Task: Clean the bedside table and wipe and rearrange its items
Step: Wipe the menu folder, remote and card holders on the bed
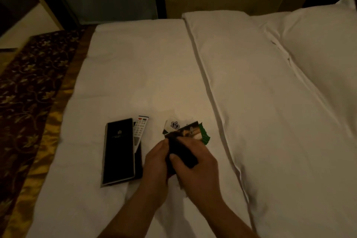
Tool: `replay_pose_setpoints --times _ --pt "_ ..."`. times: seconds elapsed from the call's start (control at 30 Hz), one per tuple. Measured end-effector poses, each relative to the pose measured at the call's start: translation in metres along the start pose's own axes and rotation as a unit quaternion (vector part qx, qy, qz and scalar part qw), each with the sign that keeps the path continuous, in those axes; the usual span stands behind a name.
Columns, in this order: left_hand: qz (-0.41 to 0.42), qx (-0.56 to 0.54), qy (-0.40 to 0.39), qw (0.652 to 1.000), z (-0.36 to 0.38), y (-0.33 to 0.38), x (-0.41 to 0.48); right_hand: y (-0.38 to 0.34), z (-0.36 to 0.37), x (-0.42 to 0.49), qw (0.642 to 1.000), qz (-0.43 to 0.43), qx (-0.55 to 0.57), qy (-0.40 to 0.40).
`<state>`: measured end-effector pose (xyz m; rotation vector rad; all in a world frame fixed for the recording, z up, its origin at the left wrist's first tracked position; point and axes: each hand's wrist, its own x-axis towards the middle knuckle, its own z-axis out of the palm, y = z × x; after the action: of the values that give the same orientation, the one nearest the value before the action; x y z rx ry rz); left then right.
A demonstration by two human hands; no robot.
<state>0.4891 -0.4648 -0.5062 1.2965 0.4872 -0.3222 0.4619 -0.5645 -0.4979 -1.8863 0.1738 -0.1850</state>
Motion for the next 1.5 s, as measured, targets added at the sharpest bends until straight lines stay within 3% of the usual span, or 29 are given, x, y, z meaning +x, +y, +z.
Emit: replay_pose_setpoints --times 0.13,0.2,0.3,0.47,0.53,0.67,0.73,0.87,0.93,1.07,1.13,1.2,1.27,1.37,1.5 --pt "-0.015 -0.022 0.009 1.000 -0.007 0.016 0.010 0.014 -0.013 -0.012 0.980 -0.092 -0.167 -0.056" --pt "-0.004 -0.002 0.000 1.000 -0.009 0.020 0.016 0.024 -0.030 -0.009 0.967 -0.052 -0.247 -0.035" --pt "0.012 0.027 -0.001 1.000 -0.010 0.018 0.016 0.029 -0.044 -0.009 0.959 0.008 -0.281 -0.025" --pt "-0.008 0.013 0.002 1.000 -0.015 0.016 0.012 0.008 -0.013 -0.028 0.950 -0.038 -0.240 -0.197" --pt "-0.020 0.013 0.010 1.000 -0.023 0.016 0.010 0.005 -0.007 -0.021 0.965 -0.035 -0.215 -0.147" --pt "-0.057 0.022 -0.011 0.998 -0.041 0.016 0.008 -0.002 -0.012 0.010 0.991 0.005 -0.118 0.058" --pt "-0.058 0.037 -0.015 0.998 -0.045 0.019 0.007 -0.003 -0.013 0.015 0.987 -0.031 -0.148 0.053" --pt "-0.059 0.031 0.015 0.998 -0.051 0.024 0.009 0.009 -0.006 -0.014 0.939 -0.084 -0.302 -0.142" --pt "-0.068 0.043 0.018 0.997 -0.052 0.024 0.008 0.012 -0.002 -0.021 0.937 -0.087 -0.289 -0.176" --pt "-0.088 0.050 -0.008 0.995 -0.053 0.016 0.002 -0.008 0.007 0.002 0.983 -0.081 -0.162 -0.020" --pt "-0.110 0.051 -0.022 0.992 -0.054 0.014 0.001 -0.017 0.014 0.009 0.989 -0.073 -0.132 0.006" --pt "-0.125 0.040 -0.024 0.991 -0.056 0.017 0.002 -0.020 0.020 0.001 0.982 -0.080 -0.162 -0.054" --pt "-0.128 0.037 -0.023 0.991 -0.061 0.023 0.005 -0.020 0.018 -0.016 0.965 -0.096 -0.180 -0.163" --pt "-0.115 0.059 -0.015 0.991 -0.066 0.027 0.008 -0.014 0.003 -0.028 0.908 -0.159 -0.245 -0.301" --pt "-0.038 0.087 0.011 0.995 -0.066 0.026 0.009 -0.005 -0.030 -0.014 0.873 -0.134 -0.394 -0.255"
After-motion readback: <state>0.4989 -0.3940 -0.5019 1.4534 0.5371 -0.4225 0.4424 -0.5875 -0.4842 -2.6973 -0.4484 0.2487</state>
